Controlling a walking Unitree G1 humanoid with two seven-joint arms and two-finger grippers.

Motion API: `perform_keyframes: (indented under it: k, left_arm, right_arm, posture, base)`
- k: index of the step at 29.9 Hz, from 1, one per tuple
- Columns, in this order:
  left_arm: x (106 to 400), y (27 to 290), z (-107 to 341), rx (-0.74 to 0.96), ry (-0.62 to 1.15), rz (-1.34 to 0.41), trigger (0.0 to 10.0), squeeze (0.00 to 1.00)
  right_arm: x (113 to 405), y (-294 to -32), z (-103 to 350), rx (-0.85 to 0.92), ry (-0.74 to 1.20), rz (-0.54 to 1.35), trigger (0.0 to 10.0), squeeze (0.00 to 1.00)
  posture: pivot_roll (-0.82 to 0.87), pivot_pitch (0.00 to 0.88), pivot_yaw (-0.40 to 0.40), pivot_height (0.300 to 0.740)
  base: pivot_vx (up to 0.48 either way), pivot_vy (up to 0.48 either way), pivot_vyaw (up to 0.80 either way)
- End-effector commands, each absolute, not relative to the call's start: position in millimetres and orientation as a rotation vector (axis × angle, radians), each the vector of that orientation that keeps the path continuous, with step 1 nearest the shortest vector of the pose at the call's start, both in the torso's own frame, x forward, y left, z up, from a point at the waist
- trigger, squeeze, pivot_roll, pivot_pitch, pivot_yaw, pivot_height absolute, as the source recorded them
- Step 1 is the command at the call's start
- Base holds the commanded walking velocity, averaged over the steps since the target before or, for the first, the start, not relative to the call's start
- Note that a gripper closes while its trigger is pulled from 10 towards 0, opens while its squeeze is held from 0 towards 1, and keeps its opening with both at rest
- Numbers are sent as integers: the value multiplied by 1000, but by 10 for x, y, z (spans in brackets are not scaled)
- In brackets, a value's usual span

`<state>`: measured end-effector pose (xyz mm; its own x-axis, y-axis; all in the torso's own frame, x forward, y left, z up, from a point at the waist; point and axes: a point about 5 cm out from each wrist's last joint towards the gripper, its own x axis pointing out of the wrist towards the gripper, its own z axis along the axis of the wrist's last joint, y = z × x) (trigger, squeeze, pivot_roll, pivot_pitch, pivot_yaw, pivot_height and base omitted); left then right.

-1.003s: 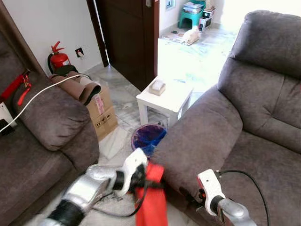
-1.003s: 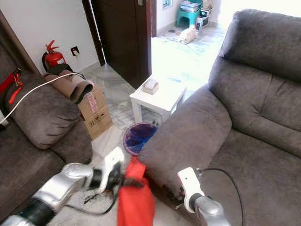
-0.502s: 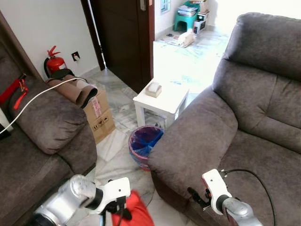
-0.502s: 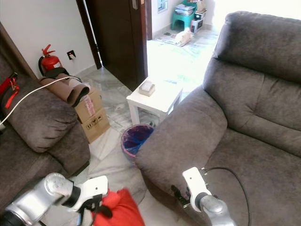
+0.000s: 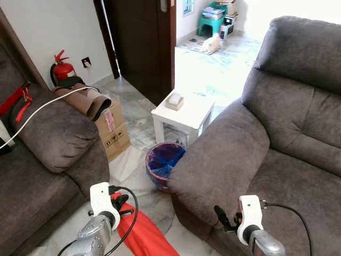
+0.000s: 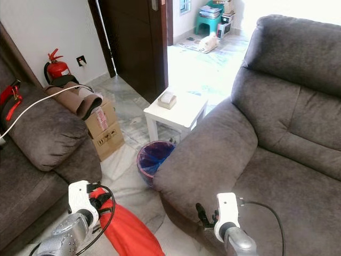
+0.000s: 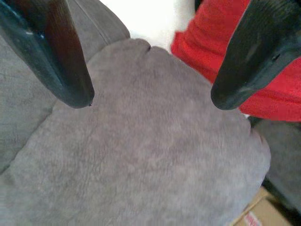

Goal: Move the pillow to the sofa from floor

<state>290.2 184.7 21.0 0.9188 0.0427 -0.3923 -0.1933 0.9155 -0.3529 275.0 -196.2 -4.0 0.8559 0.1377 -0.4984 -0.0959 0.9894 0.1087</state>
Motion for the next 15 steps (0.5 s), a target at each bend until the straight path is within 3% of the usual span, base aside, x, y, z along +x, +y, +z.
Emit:
perform_keyframes:
  k: [1,15]
  left_arm:
    - [2977,1933,346,-395,303,155,10000,0]
    - [3051,1775,376,-418,272,149,10000,0]
  right_arm:
    - [2698,-1982,-83,103,534,95,10000,0]
    - [2720,-1996,-64,127,510,82,10000,0]
  posture:
    - [12,101,68,740]
    - [6,92,61,740]
  base:
    - [0,0,0]
    - [0,0,0]
